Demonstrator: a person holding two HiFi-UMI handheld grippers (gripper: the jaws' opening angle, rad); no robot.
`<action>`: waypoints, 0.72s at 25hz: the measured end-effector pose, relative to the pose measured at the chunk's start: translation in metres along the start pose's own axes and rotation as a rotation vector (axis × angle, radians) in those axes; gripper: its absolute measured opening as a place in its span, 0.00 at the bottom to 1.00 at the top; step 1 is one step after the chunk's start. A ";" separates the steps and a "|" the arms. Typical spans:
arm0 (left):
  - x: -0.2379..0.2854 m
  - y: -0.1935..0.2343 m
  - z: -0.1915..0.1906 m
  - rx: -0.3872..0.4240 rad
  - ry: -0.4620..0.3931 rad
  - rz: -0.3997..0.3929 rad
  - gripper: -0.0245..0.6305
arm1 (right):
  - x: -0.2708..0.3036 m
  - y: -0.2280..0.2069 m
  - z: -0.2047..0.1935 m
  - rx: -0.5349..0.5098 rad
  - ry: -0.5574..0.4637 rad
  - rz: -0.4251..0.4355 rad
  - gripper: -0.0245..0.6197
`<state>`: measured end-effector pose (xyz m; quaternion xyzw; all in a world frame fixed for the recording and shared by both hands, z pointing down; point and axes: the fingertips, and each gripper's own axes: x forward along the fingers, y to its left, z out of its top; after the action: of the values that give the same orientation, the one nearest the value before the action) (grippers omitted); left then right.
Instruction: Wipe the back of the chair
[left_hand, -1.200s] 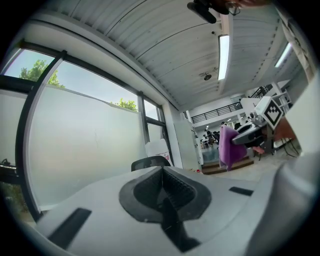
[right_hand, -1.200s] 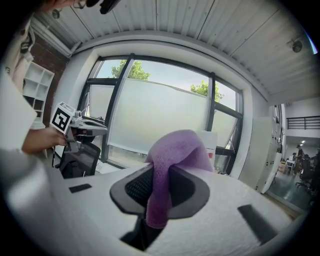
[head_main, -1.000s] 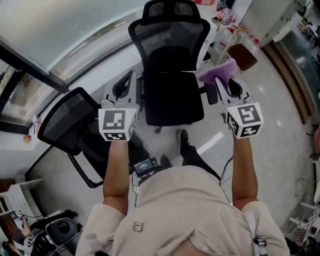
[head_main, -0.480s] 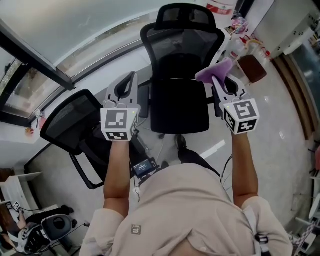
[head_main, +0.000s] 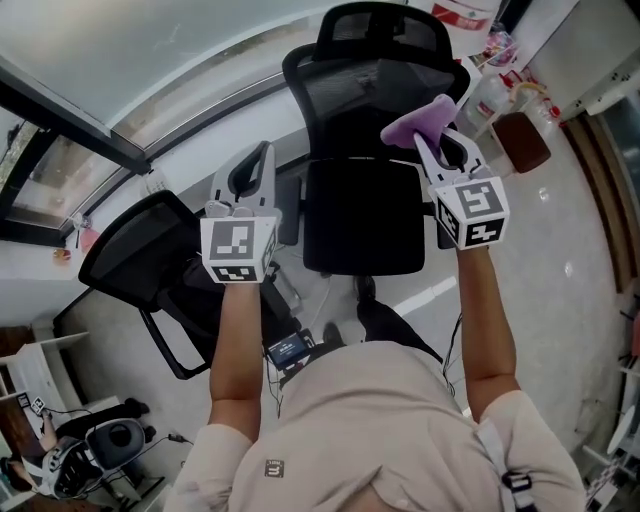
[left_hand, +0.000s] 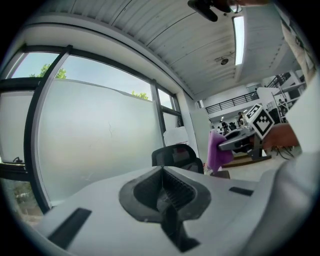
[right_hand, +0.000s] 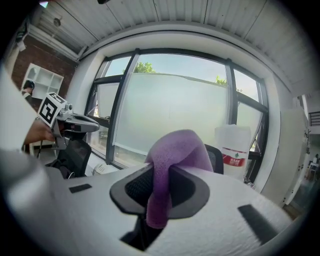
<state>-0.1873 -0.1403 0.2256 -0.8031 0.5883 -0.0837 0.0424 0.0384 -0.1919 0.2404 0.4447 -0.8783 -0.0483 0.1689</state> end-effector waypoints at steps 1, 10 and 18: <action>0.009 0.001 -0.004 0.001 0.007 0.004 0.05 | 0.012 -0.005 -0.004 0.003 0.001 0.005 0.12; 0.095 0.006 -0.054 0.021 0.064 0.027 0.05 | 0.132 -0.040 -0.050 -0.004 0.027 0.067 0.12; 0.160 0.026 -0.117 0.022 0.103 0.067 0.05 | 0.256 -0.039 -0.108 -0.035 0.057 0.142 0.12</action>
<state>-0.1859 -0.2969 0.3502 -0.7770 0.6155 -0.1298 0.0237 -0.0347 -0.4127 0.3977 0.3794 -0.9015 -0.0387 0.2045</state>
